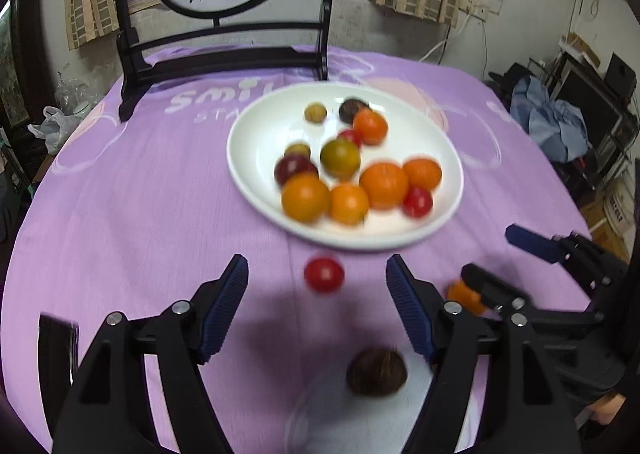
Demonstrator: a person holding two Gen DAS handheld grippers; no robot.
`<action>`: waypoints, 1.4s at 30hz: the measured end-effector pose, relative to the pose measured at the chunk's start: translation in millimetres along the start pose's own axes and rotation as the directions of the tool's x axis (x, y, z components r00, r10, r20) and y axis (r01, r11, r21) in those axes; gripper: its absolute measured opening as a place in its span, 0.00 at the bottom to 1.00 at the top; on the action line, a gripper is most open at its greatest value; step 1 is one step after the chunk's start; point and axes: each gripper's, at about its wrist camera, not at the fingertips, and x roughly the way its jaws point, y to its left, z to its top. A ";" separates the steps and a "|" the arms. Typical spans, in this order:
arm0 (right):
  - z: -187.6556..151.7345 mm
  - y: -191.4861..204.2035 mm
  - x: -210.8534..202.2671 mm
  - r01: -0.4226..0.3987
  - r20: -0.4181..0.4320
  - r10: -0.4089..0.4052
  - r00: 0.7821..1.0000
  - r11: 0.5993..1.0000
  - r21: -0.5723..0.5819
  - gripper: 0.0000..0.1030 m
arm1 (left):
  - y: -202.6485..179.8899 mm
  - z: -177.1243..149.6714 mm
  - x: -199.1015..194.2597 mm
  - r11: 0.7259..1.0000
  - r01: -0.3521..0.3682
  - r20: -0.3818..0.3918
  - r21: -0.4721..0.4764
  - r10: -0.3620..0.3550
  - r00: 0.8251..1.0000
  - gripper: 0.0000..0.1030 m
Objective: Organize fruits
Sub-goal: 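Grasp a dark brown round fruit with the right tool, then grasp the other dark brown fruit with the left tool while the right holds its fruit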
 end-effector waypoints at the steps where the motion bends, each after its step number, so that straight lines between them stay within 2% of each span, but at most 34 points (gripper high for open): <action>1: -7.1 1.5 -3.1 -0.002 -0.013 0.002 1.000 1.000 -0.001 0.65 | 0.2 -8.0 -0.8 1.000 0.005 -0.011 -0.004 -0.005 1.000 0.69; 5: -31.2 10.9 -15.0 -0.022 -0.038 0.022 0.999 1.000 -0.012 0.65 | 8.1 -30.4 -1.9 0.999 0.016 -0.037 -0.051 -0.018 0.999 0.70; 10: -57.4 34.1 -10.3 -0.014 -0.091 0.008 0.996 0.998 -0.069 0.65 | 20.3 -47.9 3.0 0.997 -0.024 -0.038 -0.076 0.021 0.999 0.71; 16: -61.7 46.3 10.1 0.010 -0.138 -0.019 0.990 0.998 -0.064 0.65 | 29.7 -53.6 10.3 0.998 -0.029 -0.029 -0.061 0.027 0.999 0.71; 19: -58.9 46.5 13.4 0.023 -0.114 -0.028 0.993 0.999 -0.038 0.55 | 32.7 -52.0 7.9 0.998 -0.027 -0.015 -0.065 0.026 1.000 0.71; 21: -57.0 45.6 14.5 0.025 -0.105 -0.027 0.994 0.999 -0.029 0.44 | 33.1 -51.9 7.5 0.998 -0.024 -0.014 -0.064 0.023 1.000 0.71; 22: -57.1 45.9 14.1 0.024 -0.097 -0.026 0.995 0.999 -0.026 0.43 | 32.7 -51.9 7.8 0.998 -0.022 -0.015 -0.063 0.021 1.000 0.71; 30: -66.2 33.0 3.7 0.000 -0.067 0.003 0.998 0.999 0.036 0.43 | 23.4 -54.3 9.9 0.999 -0.027 -0.019 -0.032 0.027 0.999 0.71; 42: -62.7 29.8 -9.9 0.048 -0.031 -0.047 0.998 0.999 0.018 0.43 | 9.4 -59.7 11.4 1.000 -0.012 -0.026 0.003 0.012 1.000 0.72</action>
